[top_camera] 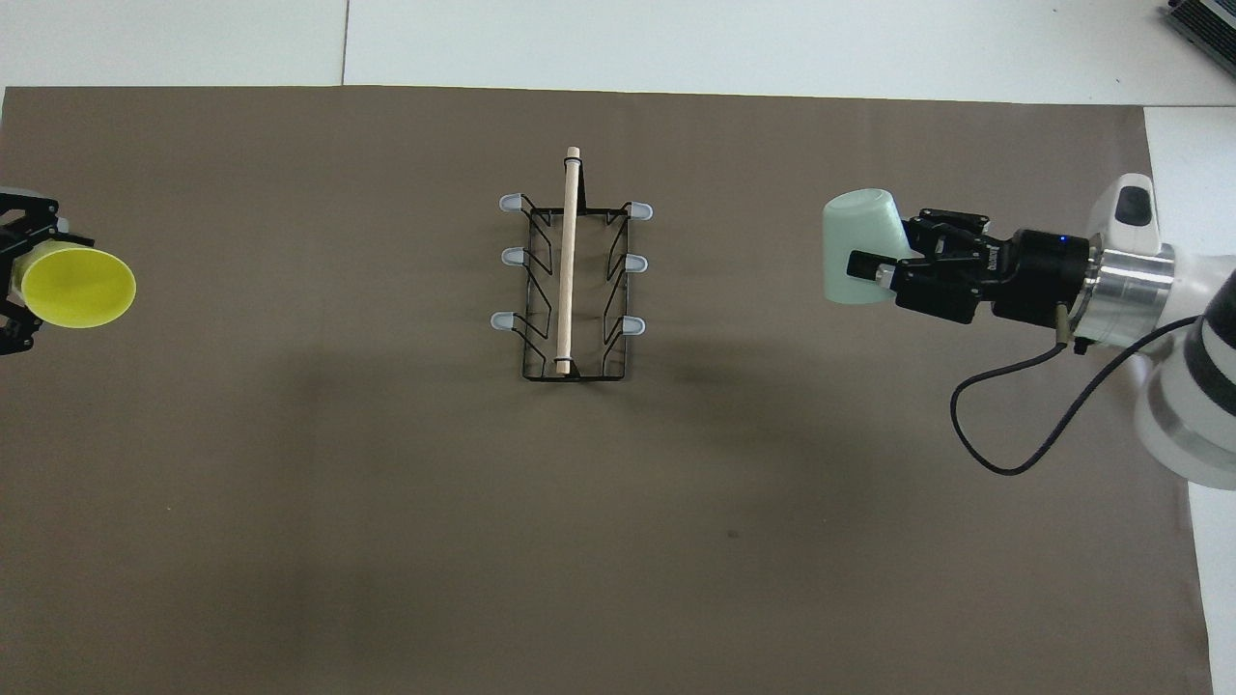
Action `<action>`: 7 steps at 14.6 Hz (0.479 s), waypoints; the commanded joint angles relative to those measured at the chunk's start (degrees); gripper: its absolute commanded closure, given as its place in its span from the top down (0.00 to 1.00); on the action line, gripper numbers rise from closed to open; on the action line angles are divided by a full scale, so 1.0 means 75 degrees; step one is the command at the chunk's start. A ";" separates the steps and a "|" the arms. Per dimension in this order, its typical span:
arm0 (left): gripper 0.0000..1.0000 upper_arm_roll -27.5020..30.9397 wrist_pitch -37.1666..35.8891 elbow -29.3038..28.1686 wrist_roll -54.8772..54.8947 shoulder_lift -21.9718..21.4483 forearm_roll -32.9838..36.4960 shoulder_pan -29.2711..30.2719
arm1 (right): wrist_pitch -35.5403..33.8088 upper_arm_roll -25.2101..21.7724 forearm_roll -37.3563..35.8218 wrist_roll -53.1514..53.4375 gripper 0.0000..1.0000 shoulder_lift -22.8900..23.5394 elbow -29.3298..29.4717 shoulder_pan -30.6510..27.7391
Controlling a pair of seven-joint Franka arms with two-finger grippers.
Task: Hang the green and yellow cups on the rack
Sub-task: 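Carry the green cup with the right gripper onto a rack peg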
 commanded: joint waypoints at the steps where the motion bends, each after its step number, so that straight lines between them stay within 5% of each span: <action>1: 0.25 -0.0210 -0.0459 0.0460 -0.0174 -0.0008 0.0862 0.0123 | 0.0471 0.0013 0.1217 -0.1396 0.00 -0.0759 -0.1141 0.0344; 7: 0.25 -0.1299 -0.0447 0.0566 -0.1110 0.0027 0.2854 0.0099 | 0.1769 0.0013 0.3994 -0.3518 0.00 -0.1346 -0.2233 0.1666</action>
